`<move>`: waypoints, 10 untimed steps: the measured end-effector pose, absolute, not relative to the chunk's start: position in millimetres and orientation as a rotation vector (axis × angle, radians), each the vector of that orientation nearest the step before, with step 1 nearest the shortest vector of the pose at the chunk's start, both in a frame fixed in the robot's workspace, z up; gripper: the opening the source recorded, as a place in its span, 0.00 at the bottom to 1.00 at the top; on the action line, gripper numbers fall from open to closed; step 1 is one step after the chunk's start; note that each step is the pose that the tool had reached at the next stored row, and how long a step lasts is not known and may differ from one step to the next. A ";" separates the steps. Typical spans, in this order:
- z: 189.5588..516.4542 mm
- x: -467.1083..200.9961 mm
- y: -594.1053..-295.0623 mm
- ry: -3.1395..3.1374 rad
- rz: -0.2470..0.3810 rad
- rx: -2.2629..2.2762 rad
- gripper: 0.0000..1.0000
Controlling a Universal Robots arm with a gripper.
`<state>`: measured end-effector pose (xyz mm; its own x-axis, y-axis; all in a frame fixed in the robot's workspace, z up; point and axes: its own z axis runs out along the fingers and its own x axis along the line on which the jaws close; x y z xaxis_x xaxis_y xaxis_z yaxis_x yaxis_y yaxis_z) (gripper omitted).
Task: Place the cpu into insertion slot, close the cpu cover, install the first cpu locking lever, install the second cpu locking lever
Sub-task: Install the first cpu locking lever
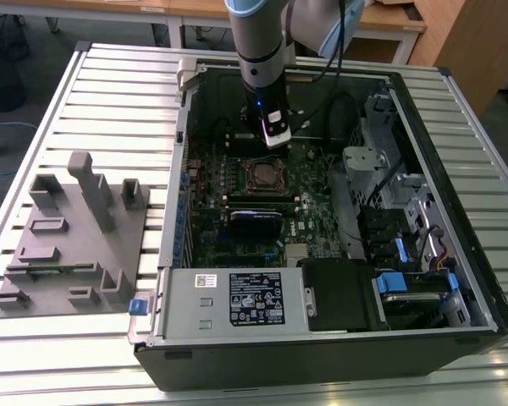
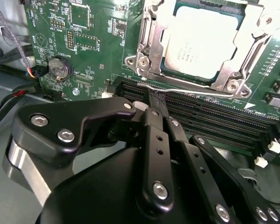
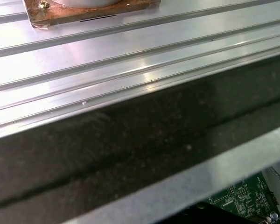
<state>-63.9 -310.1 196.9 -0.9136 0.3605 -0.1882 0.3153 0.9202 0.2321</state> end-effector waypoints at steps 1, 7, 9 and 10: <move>196.9 -63.9 -310.1 2.853 0.290 0.509 0.10; 205.9 -63.9 -310.2 2.853 0.322 0.513 0.10; 208.3 -63.9 -310.3 2.853 0.330 0.514 0.10; 209.4 -63.9 -310.3 2.853 0.333 0.515 0.10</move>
